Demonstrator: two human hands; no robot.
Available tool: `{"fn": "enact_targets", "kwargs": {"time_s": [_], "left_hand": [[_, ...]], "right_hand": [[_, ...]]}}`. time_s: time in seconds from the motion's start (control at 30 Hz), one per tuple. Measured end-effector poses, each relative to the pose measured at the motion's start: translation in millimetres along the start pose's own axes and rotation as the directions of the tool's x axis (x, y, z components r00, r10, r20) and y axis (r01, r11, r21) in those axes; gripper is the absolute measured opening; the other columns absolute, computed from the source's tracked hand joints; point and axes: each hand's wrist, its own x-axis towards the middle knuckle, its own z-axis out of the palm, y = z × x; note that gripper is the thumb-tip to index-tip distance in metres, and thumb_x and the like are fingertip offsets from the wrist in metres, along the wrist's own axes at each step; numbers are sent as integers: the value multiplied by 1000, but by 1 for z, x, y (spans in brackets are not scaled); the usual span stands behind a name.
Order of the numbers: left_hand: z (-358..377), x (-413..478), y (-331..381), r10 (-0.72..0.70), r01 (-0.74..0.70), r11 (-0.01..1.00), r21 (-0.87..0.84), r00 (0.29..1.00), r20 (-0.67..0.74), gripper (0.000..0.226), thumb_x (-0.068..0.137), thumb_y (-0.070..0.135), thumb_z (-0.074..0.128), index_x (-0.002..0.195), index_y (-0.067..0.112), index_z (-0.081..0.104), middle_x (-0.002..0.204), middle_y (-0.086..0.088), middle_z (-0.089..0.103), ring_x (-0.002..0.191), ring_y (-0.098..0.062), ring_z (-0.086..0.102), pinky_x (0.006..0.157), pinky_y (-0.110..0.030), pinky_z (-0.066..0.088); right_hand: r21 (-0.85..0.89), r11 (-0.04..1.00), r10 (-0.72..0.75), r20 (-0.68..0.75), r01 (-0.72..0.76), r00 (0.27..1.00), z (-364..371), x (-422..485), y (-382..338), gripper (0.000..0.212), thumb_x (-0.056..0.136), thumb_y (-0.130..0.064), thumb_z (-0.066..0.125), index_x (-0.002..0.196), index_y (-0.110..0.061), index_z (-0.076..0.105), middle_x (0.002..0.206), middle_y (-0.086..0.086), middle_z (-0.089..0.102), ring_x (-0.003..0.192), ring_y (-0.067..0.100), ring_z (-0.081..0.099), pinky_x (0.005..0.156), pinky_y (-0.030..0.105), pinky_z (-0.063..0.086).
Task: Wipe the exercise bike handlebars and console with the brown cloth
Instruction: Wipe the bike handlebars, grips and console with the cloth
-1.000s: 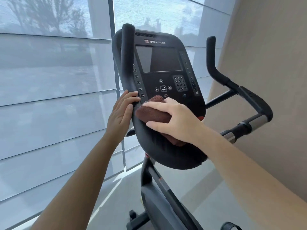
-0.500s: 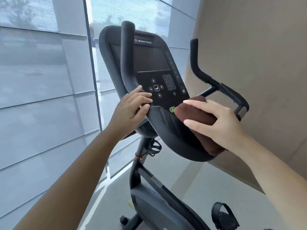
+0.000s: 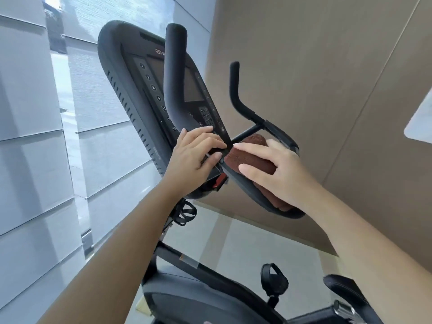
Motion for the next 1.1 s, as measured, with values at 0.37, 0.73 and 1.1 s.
{"fn": "enact_targets", "kwargs": {"time_s": [0.37,0.73,1.1], "left_hand": [[4,0,-27,60,-73,989,-130,993,-101,30,90,28,43,95,11,66,103,-1,66,116,-17,44,98,-38,16],[22,0,-24,58,-65,986,-152,997,-49,20,87,19,51,96,8,66,105,-4,66,118,-27,48,102,-52,18],[24,-3,-10,75,-91,974,-206,994,-84,17,91,17,54,102,11,66,109,0,65,121,-23,45,105,-48,15]], "right_hand": [[-329,944,-63,-107,25,992,18,-10,-39,44,77,-27,72,119,-32,61,98,-2,41,93,18,47,82,27,41],[-208,973,60,-203,-103,977,8,-46,-23,48,76,-24,74,118,-37,57,97,0,50,90,8,49,80,3,36],[-563,823,-138,-73,74,988,14,-51,-38,40,72,-26,75,111,-22,66,104,15,53,93,30,55,73,37,52]]}}
